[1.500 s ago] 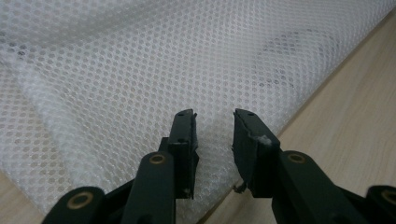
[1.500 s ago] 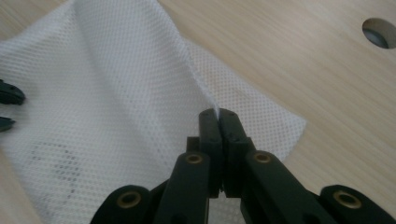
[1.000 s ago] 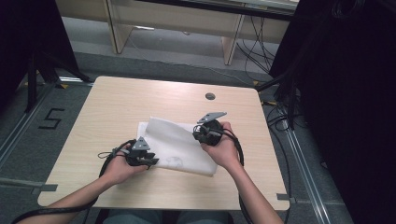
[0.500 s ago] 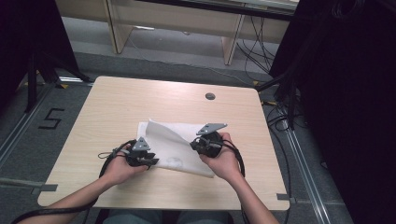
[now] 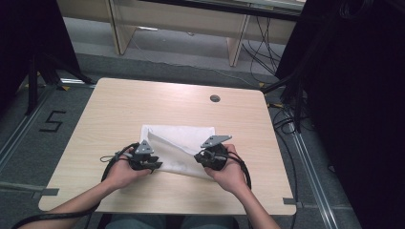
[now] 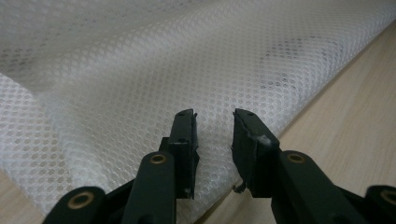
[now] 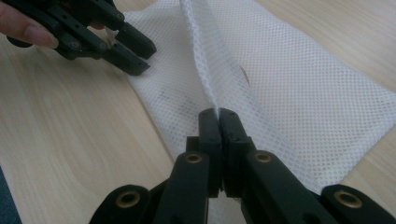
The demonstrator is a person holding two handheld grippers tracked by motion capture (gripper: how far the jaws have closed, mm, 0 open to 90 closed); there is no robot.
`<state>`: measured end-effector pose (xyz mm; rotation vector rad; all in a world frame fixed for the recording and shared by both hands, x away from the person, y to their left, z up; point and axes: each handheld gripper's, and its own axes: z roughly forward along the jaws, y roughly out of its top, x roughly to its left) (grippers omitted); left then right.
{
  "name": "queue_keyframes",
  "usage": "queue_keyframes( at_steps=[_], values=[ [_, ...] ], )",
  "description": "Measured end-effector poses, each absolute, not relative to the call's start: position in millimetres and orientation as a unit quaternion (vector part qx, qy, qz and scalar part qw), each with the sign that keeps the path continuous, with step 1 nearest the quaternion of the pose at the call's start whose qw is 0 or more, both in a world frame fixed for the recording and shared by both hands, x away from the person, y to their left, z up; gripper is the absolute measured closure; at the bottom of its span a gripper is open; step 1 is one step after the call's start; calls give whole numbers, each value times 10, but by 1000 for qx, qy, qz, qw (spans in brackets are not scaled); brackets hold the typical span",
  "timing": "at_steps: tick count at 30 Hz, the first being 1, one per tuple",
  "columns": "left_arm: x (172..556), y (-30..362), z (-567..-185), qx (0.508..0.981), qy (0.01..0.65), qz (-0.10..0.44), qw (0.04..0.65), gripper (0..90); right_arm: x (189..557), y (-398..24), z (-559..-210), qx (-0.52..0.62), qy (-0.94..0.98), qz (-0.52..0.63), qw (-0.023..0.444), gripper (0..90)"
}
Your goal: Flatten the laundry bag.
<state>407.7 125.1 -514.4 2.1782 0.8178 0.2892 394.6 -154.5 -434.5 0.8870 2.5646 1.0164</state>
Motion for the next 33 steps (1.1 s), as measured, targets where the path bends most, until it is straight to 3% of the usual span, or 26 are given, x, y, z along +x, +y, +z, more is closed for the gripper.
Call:
queue_keyframes(
  at_steps=[19, 28, 33],
  values=[
    [4080, 1280, -5108, 855, 323, 113, 391, 639, 3841, -1541, -4432, 313, 882, 340, 92, 899],
    [3950, 1663, -4707, 810, 351, 123, 454, 603, 3841, -1551, -4478, 316, 879, 346, 84, 898],
    [3930, 1817, -4644, 801, 367, 128, 456, 594, 3827, -1555, -4471, 315, 884, 336, 80, 897]
  ],
)
